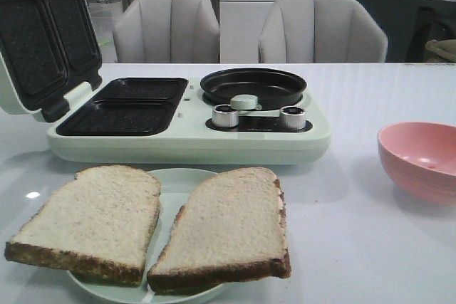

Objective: Make breakfast with bread and shrimp

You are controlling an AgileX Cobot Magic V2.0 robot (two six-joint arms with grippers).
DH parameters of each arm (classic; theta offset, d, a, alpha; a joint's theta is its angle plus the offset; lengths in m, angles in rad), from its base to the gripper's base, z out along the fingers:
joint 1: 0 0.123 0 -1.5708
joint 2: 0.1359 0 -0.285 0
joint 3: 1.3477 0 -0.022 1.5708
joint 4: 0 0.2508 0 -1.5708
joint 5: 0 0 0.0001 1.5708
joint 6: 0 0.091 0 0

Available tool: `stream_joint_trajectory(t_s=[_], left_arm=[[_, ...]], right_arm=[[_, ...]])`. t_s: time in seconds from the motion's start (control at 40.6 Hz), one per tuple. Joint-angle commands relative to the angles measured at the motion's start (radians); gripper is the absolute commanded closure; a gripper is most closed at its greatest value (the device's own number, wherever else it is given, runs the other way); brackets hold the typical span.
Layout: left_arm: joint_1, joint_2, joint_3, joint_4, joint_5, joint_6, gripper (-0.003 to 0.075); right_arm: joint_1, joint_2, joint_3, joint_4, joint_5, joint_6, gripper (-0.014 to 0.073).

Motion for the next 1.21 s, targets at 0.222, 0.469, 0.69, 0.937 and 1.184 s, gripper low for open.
stream_joint_trajectory(t_s=[0.222,0.469,0.69,0.937,1.184], left_arm=[[-0.007,-0.018,0.031,-0.008,-0.094,-0.008,0.0619],[-0.007,-0.018,0.031,-0.008,-0.101,-0.008,0.0619],[-0.007,-0.018,-0.036,-0.030,-0.139,-0.008,0.0619],[-0.007,0.028,-0.325,0.013,0.008,-0.008,0.0619],[-0.007,0.202,-0.586,0.057,0.223,-0.008,0.0619]], right_arm=[[-0.004,-0.021,-0.018,0.005,-0.088,-0.007,0.0559],[-0.004,-0.021,-0.018,0.005,-0.089,-0.007,0.0559],[-0.004,-0.021,-0.116,0.016,-0.030,-0.007,0.0559],[-0.004,0.064,-0.421,0.027,0.120,-0.007,0.0559],[-0.004,0.285,-0.657,0.027,0.338,-0.007,0.0559]])
